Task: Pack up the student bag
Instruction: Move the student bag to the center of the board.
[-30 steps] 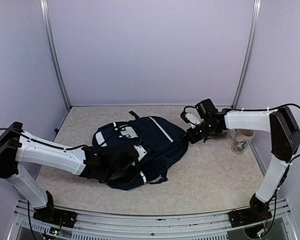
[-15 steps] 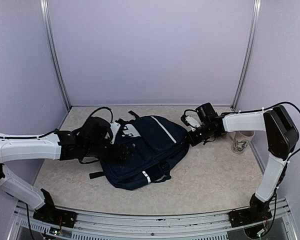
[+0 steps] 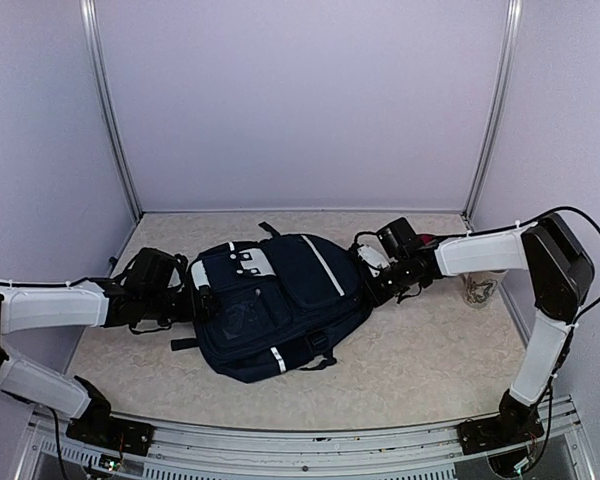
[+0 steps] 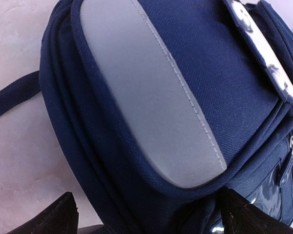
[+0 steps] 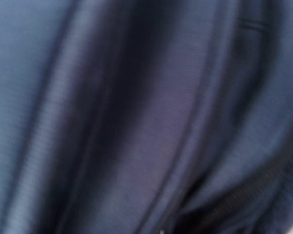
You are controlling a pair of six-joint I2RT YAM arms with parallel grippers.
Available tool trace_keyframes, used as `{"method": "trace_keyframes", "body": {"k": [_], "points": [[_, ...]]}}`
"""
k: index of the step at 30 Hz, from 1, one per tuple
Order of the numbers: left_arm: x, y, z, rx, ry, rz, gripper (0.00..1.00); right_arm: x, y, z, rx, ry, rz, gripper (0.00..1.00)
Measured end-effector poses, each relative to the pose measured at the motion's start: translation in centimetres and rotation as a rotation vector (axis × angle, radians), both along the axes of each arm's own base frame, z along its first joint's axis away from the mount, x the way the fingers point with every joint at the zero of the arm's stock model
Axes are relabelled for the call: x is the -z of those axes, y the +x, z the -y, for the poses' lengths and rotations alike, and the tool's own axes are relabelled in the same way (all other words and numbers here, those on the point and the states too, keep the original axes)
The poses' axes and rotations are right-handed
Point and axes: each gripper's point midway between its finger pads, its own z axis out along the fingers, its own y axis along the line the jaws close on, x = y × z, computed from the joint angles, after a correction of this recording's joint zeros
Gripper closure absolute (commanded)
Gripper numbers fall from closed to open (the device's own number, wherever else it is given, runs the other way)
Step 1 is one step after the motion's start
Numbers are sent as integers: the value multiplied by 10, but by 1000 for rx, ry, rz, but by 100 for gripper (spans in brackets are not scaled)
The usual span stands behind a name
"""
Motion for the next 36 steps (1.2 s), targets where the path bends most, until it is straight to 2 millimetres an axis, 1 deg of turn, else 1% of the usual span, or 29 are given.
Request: {"method": "trace_keyframes", "body": {"k": [4, 5, 7, 8, 10, 12, 13, 15, 16, 18, 20, 21, 23, 24, 26, 28, 32, 34, 36], "points": [[-8, 21, -15, -64, 15, 45, 1, 3, -23, -23, -75, -10, -13, 100], [-15, 31, -18, -78, 30, 70, 2, 3, -35, -36, -117, -5, -18, 100], [-39, 51, -23, -106, 71, 146, 4, 3, -60, -62, -199, 24, -40, 100], [-54, 61, -25, -118, 99, 198, 4, 3, -72, -75, -238, 41, -58, 100], [-85, 72, -24, -118, 152, 317, 5, 6, -95, -102, -311, 79, -105, 100], [-111, 70, -14, -87, 190, 425, 6, 11, -107, -125, -353, 119, -159, 100], [-127, 65, -6, -66, 199, 493, 7, 15, -111, -138, -370, 144, -199, 100], [-150, 58, 3, -47, 200, 578, 10, 17, -113, -154, -388, 189, -253, 100], [-161, 54, 8, -38, 200, 615, 11, 17, -113, -162, -393, 211, -275, 100], [-173, 46, 18, -16, 214, 667, 11, 17, -113, -172, -399, 245, -306, 100], [-175, 34, 30, 22, 237, 698, 6, 17, -115, -174, -398, 261, -333, 100], [-175, 24, 38, 50, 253, 716, 2, 17, -115, -174, -397, 267, -343, 100], [-178, 6, 50, 103, 257, 750, 1, 16, -117, -174, -392, 276, -360, 100], [-181, -1, 52, 114, 248, 763, 1, 16, -117, -174, -390, 279, -365, 100], [-186, -3, 47, 102, 237, 770, 1, 15, -118, -175, -391, 286, -368, 100], [-183, 6, 30, 53, 251, 741, 1, 14, -118, -177, -393, 294, -365, 100], [-161, 37, -24, -89, 289, 607, 1, 10, -120, -174, -400, 314, -335, 100], [-152, 50, -46, -144, 283, 541, 1, 3, -122, -166, -396, 325, -314, 100], [-151, 62, -58, -183, 252, 502, 1, -7, -122, -153, -384, 335, -294, 100]]}}
